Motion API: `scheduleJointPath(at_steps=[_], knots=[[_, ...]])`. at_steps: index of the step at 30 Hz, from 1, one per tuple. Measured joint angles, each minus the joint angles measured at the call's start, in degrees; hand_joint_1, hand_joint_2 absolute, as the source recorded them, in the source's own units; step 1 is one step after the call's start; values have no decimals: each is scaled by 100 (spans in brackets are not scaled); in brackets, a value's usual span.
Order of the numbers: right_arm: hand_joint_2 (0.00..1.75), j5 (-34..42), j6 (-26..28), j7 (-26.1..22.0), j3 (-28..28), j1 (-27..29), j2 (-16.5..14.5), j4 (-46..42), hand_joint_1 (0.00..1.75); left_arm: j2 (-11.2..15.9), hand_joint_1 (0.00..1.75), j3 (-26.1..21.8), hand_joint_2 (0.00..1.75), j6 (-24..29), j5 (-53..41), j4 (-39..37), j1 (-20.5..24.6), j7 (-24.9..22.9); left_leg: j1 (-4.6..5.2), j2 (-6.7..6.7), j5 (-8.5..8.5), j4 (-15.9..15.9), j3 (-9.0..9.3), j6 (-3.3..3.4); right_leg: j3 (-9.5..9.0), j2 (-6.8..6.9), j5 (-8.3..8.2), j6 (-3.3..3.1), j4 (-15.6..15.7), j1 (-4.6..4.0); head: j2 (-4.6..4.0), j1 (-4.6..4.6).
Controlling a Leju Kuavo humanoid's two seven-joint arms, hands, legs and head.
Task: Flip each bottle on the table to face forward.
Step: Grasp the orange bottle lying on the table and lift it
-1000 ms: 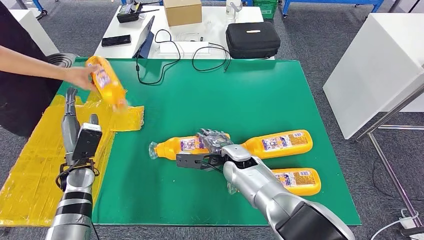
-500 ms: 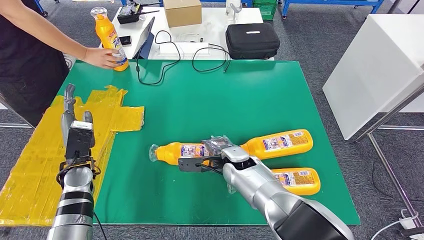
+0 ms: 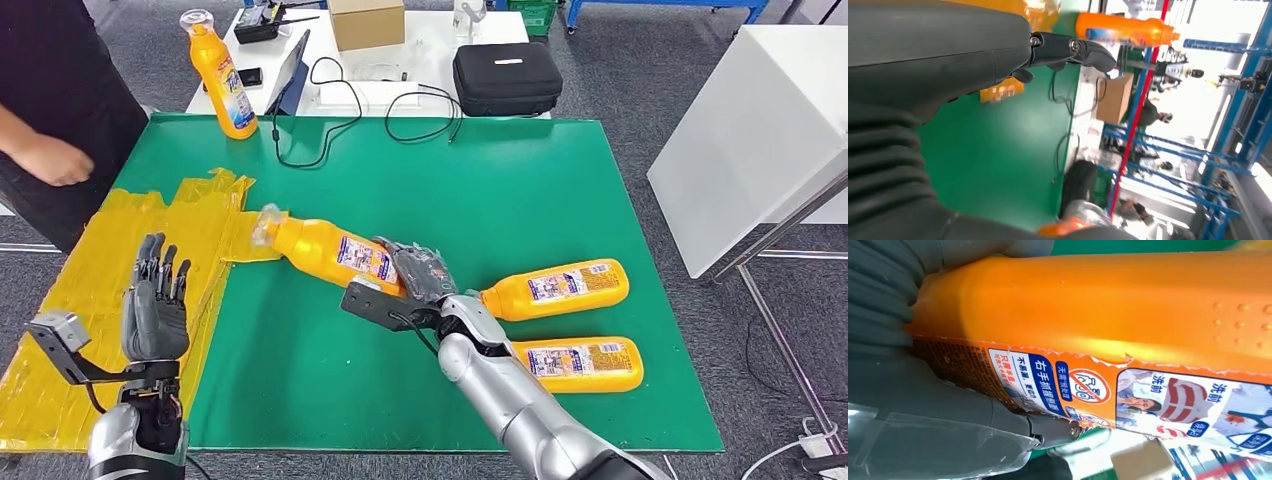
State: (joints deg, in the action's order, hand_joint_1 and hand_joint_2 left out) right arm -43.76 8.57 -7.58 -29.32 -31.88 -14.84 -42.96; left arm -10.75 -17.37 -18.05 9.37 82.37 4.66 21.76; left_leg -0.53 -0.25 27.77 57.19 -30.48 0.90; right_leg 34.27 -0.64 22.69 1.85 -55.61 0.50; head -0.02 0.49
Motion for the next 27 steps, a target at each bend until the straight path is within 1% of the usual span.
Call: scheduleJointPath(at_steps=[2, 5, 10, 14, 19, 24, 27], knots=[[175, 177, 6, -119, 156, 168, 3, -417, 175, -40, 0, -6, 175, -140, 257, 86, -121, -68, 1, 2, 0, 0, 1, 0, 0, -1, -1, 1, 0, 5, 0, -1], [175, 340, -20, -160, 362, 333, 15, -989, 175, -108, 0, 16, 175, -235, 413, 204, -288, -95, 3, 2, 0, 0, 2, 1, 0, -1, -1, 1, 1, 8, 0, -1], [175, 380, -84, -161, 525, 460, 27, -1486, 175, -163, 0, 37, 175, -248, 450, 306, -389, -101, 3, 3, 0, 0, 2, 1, 0, -1, -1, 1, 1, 7, 0, -2], [175, 445, -120, -165, 594, 501, 31, -1662, 175, -191, 0, 102, 175, -280, 501, 353, -420, -121, 3, 2, 0, 0, 2, 0, 0, -1, -1, 1, 1, 5, 0, -2], [175, 478, -241, -164, 621, 504, -8, -1715, 175, -267, 0, 367, 175, -304, 554, 442, -437, -191, 3, 2, 0, 0, 1, 0, 0, -1, -1, 1, 0, 6, 0, -2], [175, 484, -315, -127, 612, 489, -228, -1607, 175, -379, 0, 812, 175, -297, 593, 524, -405, -262, 2, 1, 0, 0, 0, 0, 0, 0, -1, 1, 0, 6, 0, -1], [175, 476, -311, -114, 598, 480, -336, -1533, 175, -433, 0, 990, 175, -282, 603, 544, -362, -286, 2, 2, 0, 0, 0, 0, 0, -1, -1, 1, 0, 6, 0, -1]])
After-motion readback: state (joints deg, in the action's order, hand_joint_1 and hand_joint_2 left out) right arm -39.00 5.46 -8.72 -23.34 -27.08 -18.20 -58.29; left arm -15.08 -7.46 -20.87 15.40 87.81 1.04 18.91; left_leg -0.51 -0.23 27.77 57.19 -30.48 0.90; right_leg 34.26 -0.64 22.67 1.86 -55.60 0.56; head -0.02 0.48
